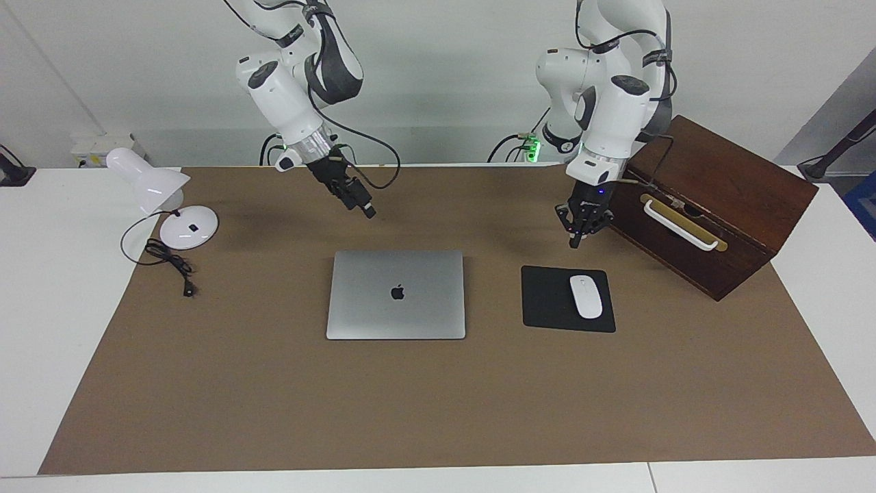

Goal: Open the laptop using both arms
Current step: 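Move the right gripper toward the laptop while the left gripper advances, then place the left gripper at the laptop's near edge while the right gripper waits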

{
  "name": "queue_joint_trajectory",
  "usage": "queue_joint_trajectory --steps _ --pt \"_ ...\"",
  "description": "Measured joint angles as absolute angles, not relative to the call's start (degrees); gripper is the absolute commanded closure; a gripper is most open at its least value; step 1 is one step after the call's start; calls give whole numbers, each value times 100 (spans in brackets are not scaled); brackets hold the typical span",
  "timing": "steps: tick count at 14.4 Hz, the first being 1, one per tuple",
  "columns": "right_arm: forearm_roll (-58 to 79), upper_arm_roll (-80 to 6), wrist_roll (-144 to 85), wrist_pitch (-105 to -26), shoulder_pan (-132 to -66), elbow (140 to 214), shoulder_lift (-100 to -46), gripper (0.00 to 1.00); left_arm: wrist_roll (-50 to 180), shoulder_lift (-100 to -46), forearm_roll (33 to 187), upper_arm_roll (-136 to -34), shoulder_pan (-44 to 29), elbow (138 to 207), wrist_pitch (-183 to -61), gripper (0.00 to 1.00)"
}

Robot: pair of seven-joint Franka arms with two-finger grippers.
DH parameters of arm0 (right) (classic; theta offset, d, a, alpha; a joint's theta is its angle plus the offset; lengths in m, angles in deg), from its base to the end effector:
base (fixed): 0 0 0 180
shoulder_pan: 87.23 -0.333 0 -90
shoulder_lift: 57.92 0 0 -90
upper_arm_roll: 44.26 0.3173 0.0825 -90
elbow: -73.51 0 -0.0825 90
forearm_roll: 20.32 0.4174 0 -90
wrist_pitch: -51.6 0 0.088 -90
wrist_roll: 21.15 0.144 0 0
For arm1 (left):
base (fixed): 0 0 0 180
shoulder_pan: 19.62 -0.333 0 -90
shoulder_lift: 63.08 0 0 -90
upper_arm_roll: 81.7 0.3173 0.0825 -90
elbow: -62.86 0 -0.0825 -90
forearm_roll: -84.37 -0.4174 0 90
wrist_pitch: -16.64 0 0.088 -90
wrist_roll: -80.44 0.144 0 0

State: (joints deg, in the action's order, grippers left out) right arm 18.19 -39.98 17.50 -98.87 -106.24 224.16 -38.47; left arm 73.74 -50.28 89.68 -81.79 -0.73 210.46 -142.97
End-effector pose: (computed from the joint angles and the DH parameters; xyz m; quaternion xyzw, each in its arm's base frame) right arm 0.4341 0.1810 0.3387 -0.8902 0.3781 -0.0372 0.2512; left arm 0.4782 -0.1613 0.3312 0.9742 -0.0657 0.2037 0.0720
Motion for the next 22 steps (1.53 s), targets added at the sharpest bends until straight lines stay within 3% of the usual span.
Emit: queue_joint_trajectory --steps 11,19,22 --pt "1819 -3985 1750 -10652 -10933 22417 -4476 0 6850 -5870 8981 -8178 1221 21641 -16778 100" --pt "1819 -3985 1750 -10663 -10934 22417 -4502 0 6833 -6862 9413 -8166 2125 21704 -18232 100" --pt "1819 -3985 1750 -10663 -10934 22417 -4502 0 6818 -6965 9572 -8159 2372 21648 -18322 100"
